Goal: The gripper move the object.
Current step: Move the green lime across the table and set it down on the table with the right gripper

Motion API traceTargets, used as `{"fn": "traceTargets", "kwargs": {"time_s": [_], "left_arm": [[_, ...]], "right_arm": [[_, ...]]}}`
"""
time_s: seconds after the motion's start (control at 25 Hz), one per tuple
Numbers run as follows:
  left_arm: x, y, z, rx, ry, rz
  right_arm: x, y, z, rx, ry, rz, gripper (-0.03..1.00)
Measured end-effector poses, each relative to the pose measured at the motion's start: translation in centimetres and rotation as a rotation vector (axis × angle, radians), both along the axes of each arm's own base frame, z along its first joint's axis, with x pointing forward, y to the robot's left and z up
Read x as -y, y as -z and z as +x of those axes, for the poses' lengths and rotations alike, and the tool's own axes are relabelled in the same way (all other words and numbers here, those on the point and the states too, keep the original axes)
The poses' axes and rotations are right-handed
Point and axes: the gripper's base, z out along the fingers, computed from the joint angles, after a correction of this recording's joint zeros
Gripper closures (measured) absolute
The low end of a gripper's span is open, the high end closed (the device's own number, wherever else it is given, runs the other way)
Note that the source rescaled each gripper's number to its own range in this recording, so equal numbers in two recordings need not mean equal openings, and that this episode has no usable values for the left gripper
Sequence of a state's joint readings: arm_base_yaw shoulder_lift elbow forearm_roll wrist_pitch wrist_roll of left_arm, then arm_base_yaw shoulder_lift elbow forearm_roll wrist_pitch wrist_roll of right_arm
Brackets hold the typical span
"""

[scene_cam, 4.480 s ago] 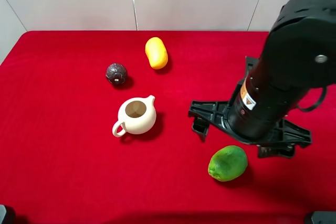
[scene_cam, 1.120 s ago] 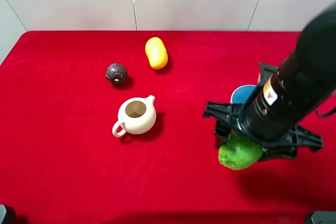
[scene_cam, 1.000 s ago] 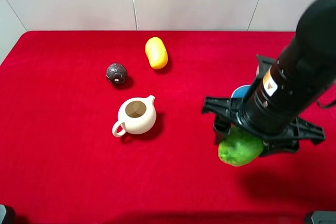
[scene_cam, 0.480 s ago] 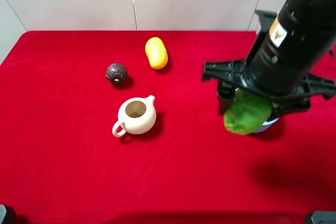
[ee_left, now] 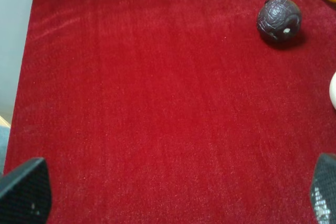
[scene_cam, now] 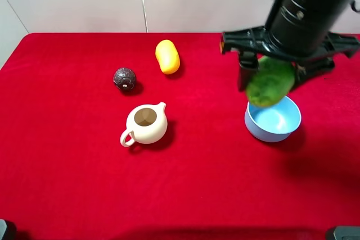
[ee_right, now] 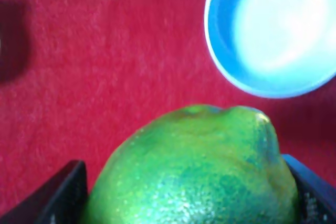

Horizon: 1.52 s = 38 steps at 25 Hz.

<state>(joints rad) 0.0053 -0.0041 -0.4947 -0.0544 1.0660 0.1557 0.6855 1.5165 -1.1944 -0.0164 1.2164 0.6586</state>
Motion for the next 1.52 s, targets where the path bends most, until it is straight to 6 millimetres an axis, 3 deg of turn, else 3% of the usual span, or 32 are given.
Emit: {"fn": "traceTargets", "kwargs": {"time_s": [0.4, 0.8, 1.12, 1.52], "left_arm": [[0.0, 0.0, 0.0, 0.0, 0.0, 0.0], [0.0, 0.0, 0.0, 0.0, 0.0, 0.0], [0.0, 0.0, 0.0, 0.0, 0.0, 0.0], [0.0, 0.0, 0.0, 0.0, 0.0, 0.0]], "right_arm": [[-2.7, -0.6, 4.9, 0.082, -0.149, -0.03, 0.94], [-3.9, 0.2, 10.2, 0.115, -0.238, -0.039, 0.94], [-5.0, 2.1, 14.0, 0.134, -0.272, -0.05, 0.94], [-5.2, 5.2, 17.6, 0.218, -0.271, -0.012, 0.94]]}}
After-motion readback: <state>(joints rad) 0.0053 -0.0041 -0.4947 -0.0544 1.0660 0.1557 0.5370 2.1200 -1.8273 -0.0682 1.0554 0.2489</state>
